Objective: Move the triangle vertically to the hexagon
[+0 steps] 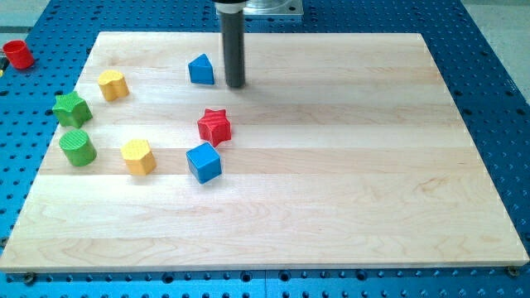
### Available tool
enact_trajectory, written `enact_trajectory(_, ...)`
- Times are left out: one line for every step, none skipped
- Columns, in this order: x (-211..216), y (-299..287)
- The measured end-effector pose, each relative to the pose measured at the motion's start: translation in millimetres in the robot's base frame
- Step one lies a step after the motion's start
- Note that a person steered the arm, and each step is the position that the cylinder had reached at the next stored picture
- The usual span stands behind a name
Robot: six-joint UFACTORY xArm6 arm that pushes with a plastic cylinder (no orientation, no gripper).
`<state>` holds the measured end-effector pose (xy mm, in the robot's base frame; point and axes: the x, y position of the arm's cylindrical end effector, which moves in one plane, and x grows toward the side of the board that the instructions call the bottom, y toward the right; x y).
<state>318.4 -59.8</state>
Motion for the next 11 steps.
enact_trajectory(0,20)
enact_trajectory(-12,11)
enact_trajectory(-12,-25)
enact_trajectory(-12,-42)
enact_trajectory(-12,-51)
enact_trajectory(-12,-57)
enact_trajectory(-12,-57)
enact_trajectory(-20,-57)
enact_trajectory(-23,-57)
enact_trajectory(-23,-58)
enact_trajectory(-23,-73)
